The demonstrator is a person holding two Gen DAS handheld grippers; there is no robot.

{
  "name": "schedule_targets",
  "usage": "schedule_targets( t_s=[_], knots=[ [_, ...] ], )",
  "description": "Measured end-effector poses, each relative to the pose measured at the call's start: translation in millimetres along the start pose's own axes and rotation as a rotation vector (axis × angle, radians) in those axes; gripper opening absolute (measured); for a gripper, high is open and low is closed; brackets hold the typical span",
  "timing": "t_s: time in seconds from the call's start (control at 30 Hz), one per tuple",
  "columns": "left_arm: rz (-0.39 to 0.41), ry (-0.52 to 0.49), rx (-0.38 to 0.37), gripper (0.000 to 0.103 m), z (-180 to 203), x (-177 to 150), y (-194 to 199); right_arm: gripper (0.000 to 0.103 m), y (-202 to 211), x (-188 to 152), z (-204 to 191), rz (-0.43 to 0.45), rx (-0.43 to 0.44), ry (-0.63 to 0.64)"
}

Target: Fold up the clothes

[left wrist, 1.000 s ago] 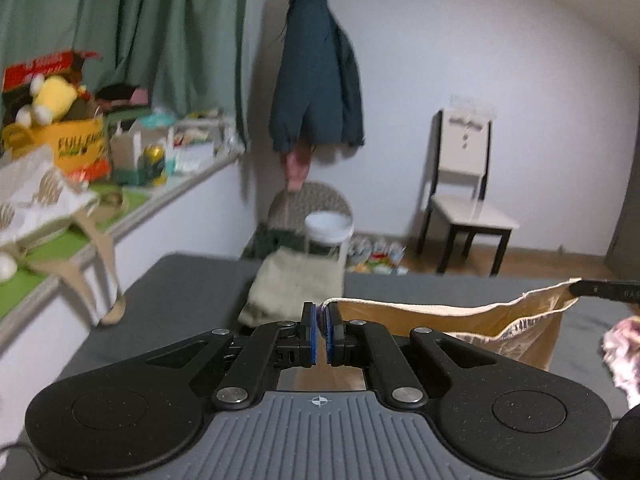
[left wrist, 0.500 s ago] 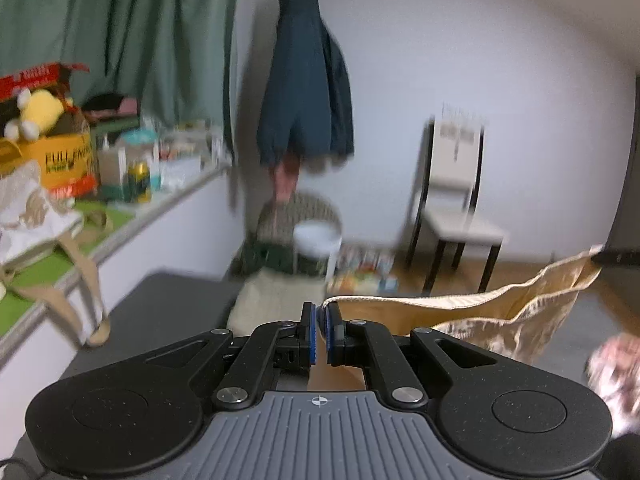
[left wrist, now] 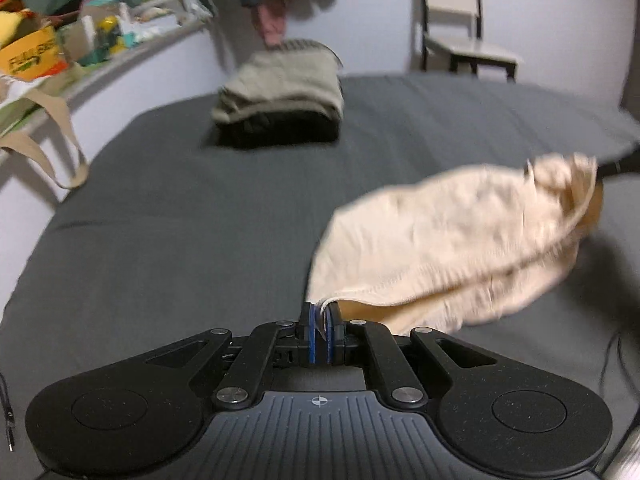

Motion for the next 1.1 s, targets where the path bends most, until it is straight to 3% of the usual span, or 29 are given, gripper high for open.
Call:
schedule_targets(
  t_s=[0.1, 0.33, 0.4, 0.5, 0.57, 0.63, 0.83, 1.1],
  knots=[
    [-0.019, -0.075, -0.035, 0.004, 13.5, -10.1, -2.2, 0.003, -1.9, -5.7, 1.6, -0.004, 0.009, -0.007],
    [0.003, -0.289, 0.032, 0.005, 32.4, -19.4, -3.0, 0.003, -1.3, -11.4, 5.3, 0.0, 0.034, -0.029],
    [0.002, -0.337, 0.062, 0.009, 36.2, -20.2, -1.3, 0.003, 0.5, -11.5, 5.0, 0.009, 0.041, -0.028],
    [0.028, -0.363, 0.07, 0.022, 39.8, -19.7, 3.5, 0.003, 2.9, -13.3, 5.3, 0.015, 0.052, -0.032],
    [0.044, -0.365, 0.067, 0.048, 41.7, -17.9, 4.8, 0.003, 3.8, -14.4, 6.7, 0.017, 0.059, -0.042],
    [0.073, -0.374, 0.078, 0.064, 43.1, -15.8, 5.8, 0.003, 4.2, -14.8, 7.3, 0.018, 0.061, -0.047],
    [0.113, -0.418, 0.088, 0.064, 49.1, -8.8, 0.7, 0.003, 2.3, -17.1, 8.2, 0.015, 0.062, -0.056],
    [0.189, -0.723, 0.167, 0.063, 68.3, -19.6, 7.2, 0.003, 0.2, -19.2, 9.7, 0.012, 0.069, -0.07]
  ],
)
Point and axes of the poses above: each gripper's, at about its wrist camera, not at the fingertips, and y roughly against the way its jaws point, z to its right, x to its top, the point moved 5 cm from there along -y, roughly the way its jaws point, and after that the axes turned 5 degrees about x, right-handed, at the moved point
